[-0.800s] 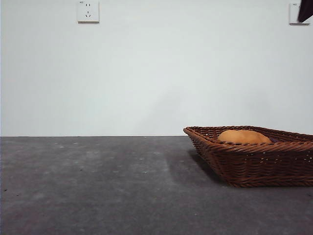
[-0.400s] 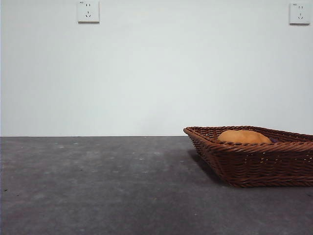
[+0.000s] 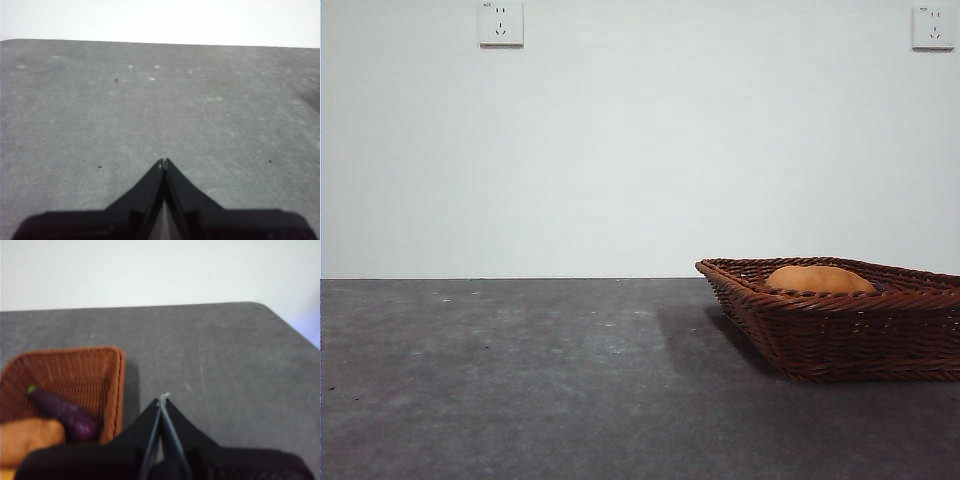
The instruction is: Help me put the vegetables on the table into the basket
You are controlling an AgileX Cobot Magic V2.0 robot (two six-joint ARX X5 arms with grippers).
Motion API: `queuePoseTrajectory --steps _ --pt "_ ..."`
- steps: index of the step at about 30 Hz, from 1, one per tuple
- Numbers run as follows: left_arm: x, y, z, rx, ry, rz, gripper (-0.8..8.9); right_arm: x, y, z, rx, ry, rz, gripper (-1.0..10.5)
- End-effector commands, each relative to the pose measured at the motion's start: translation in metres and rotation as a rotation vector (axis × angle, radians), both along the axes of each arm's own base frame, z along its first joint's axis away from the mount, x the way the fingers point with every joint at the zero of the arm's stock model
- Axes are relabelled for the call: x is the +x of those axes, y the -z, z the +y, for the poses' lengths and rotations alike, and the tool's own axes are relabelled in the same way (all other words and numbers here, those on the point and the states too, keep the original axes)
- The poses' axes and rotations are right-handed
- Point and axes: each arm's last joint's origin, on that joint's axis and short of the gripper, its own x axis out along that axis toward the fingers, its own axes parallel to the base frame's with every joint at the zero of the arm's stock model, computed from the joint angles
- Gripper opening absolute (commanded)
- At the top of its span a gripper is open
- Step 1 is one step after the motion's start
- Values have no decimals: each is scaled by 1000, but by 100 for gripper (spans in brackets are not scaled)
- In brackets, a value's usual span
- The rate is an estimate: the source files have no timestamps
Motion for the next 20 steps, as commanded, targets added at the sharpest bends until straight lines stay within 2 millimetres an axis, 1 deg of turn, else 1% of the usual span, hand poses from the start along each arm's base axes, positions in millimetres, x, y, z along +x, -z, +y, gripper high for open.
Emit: queuePoseTrajectory --steps 1,5,14,20 --pt "1 3 0 -6 -7 4 -4 -4 19 0 -1 4 -16 2" --pt "1 3 0 -6 -7 8 -4 -6 38 0 1 4 -15 2" --pt "1 3 0 -6 -7 10 -4 -6 70 0 30 9 16 2" --pt "1 4 0 -6 -7 17 -4 -5 72 0 40 6 11 2"
